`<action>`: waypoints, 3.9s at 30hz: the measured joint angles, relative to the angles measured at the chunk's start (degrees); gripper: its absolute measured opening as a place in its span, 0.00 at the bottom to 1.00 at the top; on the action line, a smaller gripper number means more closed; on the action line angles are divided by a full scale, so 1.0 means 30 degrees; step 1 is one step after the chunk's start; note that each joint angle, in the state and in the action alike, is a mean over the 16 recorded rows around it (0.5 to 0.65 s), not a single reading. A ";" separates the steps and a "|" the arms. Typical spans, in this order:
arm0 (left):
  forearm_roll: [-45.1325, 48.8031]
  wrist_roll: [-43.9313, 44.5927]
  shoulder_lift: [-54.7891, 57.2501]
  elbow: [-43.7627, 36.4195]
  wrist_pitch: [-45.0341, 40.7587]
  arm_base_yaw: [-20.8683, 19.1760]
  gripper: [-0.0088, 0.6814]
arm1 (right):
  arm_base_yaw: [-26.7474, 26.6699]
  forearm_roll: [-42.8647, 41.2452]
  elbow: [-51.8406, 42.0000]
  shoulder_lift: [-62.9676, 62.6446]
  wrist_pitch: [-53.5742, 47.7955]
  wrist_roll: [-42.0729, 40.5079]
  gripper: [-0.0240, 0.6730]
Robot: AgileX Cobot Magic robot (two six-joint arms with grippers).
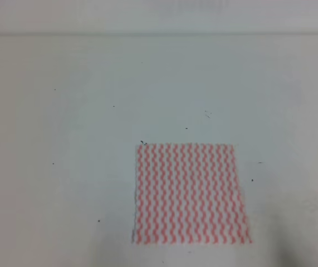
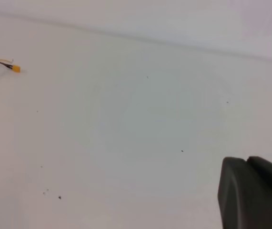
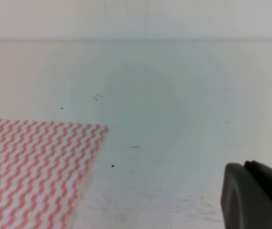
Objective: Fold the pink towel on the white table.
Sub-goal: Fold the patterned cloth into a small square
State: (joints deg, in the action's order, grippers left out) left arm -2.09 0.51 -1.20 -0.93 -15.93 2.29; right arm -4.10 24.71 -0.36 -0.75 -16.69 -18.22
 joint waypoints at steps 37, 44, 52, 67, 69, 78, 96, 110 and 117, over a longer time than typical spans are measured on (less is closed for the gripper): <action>-0.3939 -0.5317 -0.0074 -0.0070 0.5362 0.0005 0.01 | 0.0002 1.4222 0.0083 0.0059 0.3281 -0.0490 0.01; -0.4645 -0.5261 0.0220 0.0420 0.4188 0.0002 0.00 | 0.0002 1.4892 0.0436 0.0310 0.3287 -0.0872 0.01; -0.5296 -0.4857 0.2504 0.2313 0.1842 0.0005 0.01 | 0.0004 1.3849 0.2514 0.2821 0.1839 -0.0918 0.01; -1.1832 0.4817 1.0949 0.7658 -0.4171 0.0004 0.01 | 0.0000 1.0958 0.6309 1.0629 -0.4177 -0.0922 0.01; -1.3419 0.6670 1.1841 0.7951 -0.4488 0.0040 0.01 | -0.0002 1.0845 0.6387 1.1312 -0.4807 -0.0920 0.01; -2.0102 1.3894 1.5337 0.8164 -0.4580 0.1484 0.01 | -0.0081 1.1556 0.6555 1.3638 -0.7030 -0.1212 0.01; -2.7115 2.0803 1.9620 0.8197 -0.2637 0.6479 0.01 | -0.6717 1.4338 0.8080 1.7102 -0.4910 -0.1661 0.01; -2.7809 2.1826 1.9724 0.8201 -0.3360 0.6669 0.01 | -0.9514 1.1580 0.9430 2.2382 -0.1957 -0.0234 0.01; -2.7573 2.2188 1.9733 0.8200 -0.3633 0.6668 0.00 | -0.8809 1.0150 0.9567 2.4096 -0.1550 0.0635 0.04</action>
State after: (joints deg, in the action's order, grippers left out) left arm -84.81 67.08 58.00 23.67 -26.83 22.29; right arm -30.53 55.16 28.35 71.54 -21.34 -16.31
